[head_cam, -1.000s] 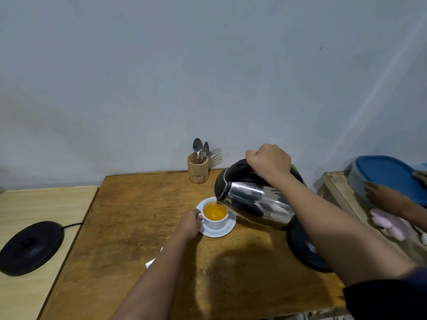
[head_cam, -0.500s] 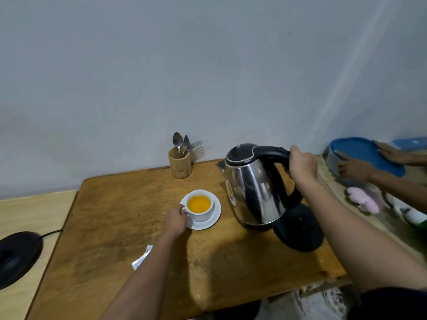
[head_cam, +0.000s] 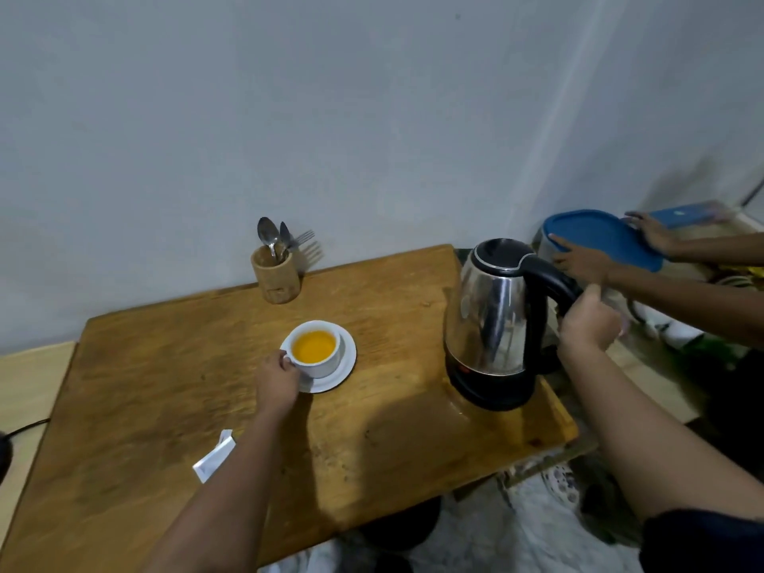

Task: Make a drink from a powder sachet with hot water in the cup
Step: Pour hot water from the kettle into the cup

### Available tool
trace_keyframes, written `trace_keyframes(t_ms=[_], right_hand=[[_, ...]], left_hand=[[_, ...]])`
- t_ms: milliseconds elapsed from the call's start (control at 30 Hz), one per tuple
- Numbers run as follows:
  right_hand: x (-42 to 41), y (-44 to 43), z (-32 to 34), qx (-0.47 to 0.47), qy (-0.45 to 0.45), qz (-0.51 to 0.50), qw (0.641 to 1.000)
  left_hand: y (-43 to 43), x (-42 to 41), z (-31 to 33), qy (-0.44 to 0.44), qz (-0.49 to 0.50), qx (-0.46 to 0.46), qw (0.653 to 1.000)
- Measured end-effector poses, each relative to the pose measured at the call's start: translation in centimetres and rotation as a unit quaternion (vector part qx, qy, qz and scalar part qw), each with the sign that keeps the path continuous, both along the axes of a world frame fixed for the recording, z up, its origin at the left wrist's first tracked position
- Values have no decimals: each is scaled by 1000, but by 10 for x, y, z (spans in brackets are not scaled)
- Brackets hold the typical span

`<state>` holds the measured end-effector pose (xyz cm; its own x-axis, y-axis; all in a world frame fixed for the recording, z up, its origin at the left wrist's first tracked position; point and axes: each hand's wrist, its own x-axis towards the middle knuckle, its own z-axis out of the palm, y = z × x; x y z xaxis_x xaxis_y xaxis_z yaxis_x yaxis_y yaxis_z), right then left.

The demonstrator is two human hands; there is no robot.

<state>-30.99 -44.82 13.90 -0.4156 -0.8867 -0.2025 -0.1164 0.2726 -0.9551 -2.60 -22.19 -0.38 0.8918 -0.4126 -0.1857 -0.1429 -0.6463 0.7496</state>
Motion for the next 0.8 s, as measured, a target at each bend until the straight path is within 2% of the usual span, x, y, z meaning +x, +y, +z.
trace_keyframes(t_ms=[100,167,200,233,267,300,333,367,400,433,500,633,800], right_hand=[[-15,0,-13,18,-70,-23,997],[-22,2,-24,16,-147,-26,989],[-32,-21,-22,32,-188,-76,979],[-49,-41,-34,49,-262,-137,954],[-59,-62,-42,121,-375,-209,895],[-62,-79,-51,204,-474,-292,805],[-67,-77,-43,202,-476,-266,814],[-63,-59,-28,130,-318,-169,924],[-54,-39,-25,65,-173,-106,977],[-49,-16,-23,21,-111,-67,991],[-39,12,-22,-31,-124,-22,992],[-58,-2,-34,-9,-124,-23,992],[-61,5,-35,-4,-107,36,994]], left_hand=[[-3,-2,-2,1,13,-2,1000],[-4,-4,-1,12,20,-1,1000],[-5,-4,-1,18,22,-1,1000],[-5,-4,-1,23,23,-1,999],[-5,-3,-1,24,23,-3,999],[-5,-3,-1,21,22,-7,1000],[-5,-2,-2,15,20,-10,1000],[-5,-1,-2,10,19,-11,1000],[-5,-1,-2,8,18,-10,1000],[-4,-1,-2,9,18,-8,1000],[-4,-2,-1,9,19,-6,1000],[-5,-4,-1,-1,18,-7,1000],[-4,-3,-2,-4,13,-6,1000]])
